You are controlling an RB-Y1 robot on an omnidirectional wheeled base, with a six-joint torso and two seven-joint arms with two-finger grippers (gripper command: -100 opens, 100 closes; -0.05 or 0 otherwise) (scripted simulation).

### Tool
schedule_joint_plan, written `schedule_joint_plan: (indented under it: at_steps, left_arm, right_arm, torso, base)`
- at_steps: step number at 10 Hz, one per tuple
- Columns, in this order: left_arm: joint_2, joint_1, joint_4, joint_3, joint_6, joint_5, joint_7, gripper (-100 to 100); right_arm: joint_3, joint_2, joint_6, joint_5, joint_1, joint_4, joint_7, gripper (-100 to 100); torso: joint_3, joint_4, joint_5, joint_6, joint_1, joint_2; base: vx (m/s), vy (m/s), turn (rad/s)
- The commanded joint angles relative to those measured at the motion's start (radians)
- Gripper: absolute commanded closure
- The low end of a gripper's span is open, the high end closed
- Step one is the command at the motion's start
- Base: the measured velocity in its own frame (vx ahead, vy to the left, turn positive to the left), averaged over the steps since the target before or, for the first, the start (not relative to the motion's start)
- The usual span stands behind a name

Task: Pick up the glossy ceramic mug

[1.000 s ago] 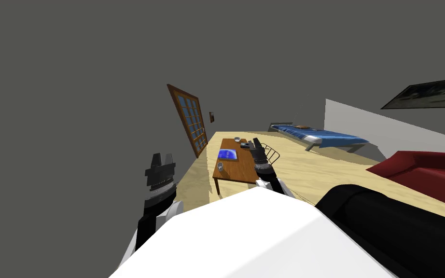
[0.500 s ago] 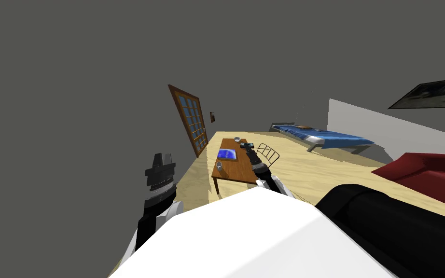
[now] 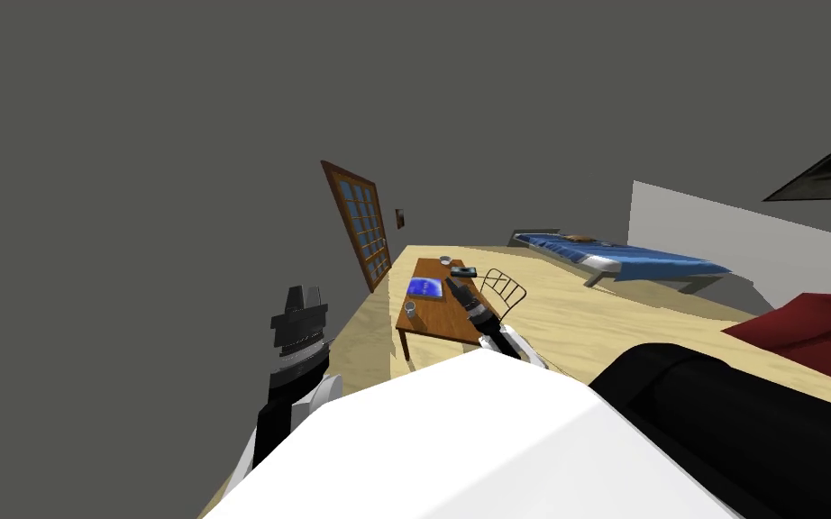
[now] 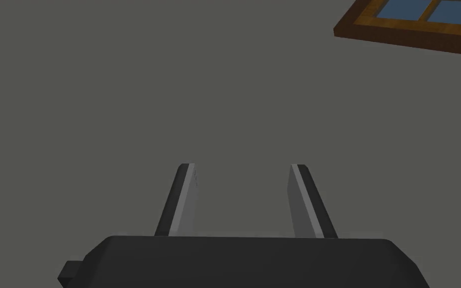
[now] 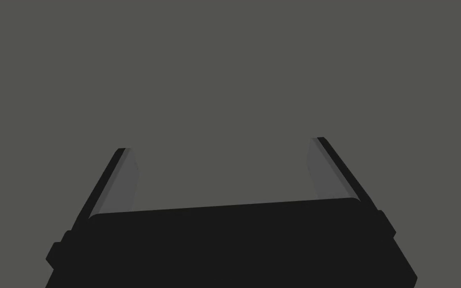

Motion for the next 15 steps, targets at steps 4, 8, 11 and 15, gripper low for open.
schedule_joint_plan:
  at_steps: [4, 8, 11, 15]
  left_arm:
    - [0.000, 0.000, 0.000, 0.000, 0.000, 0.000, 0.000, 0]
    - [0.000, 0.000, 0.000, 0.000, 0.000, 0.000, 0.000, 0]
    - [0.000, 0.000, 0.000, 0.000, 0.000, 0.000, 0.000, 0]
    - [0.000, 0.000, 0.000, 0.000, 0.000, 0.000, 0.000, 0]
  right_arm:
    - [0.018, -0.068, 0.034, 0.092, -0.044, 0.136, 0.094, -100]
    - [0.038, -0.132, 0.070, 0.165, -0.087, 0.256, 0.164, -100]
    - [0.053, -0.177, 0.096, 0.210, -0.116, 0.329, 0.207, -100]
    - [0.081, -0.244, 0.137, 0.272, -0.160, 0.457, 0.264, -100]
  torso:
    - [0.000, 0.000, 0.000, 0.000, 0.001, 0.000]
    - [0.000, 0.000, 0.001, 0.000, 0.003, -0.001]
    - [0.000, 0.000, 0.001, 0.000, 0.004, -0.001]
    - [-0.001, 0.000, 0.001, 0.000, 0.006, -0.002]
  base:
    - [-0.019, 0.019, 0.079]
    - [-0.010, 0.044, 0.107]
    - [-0.003, 0.059, 0.112]
    - [0.007, 0.077, 0.131]
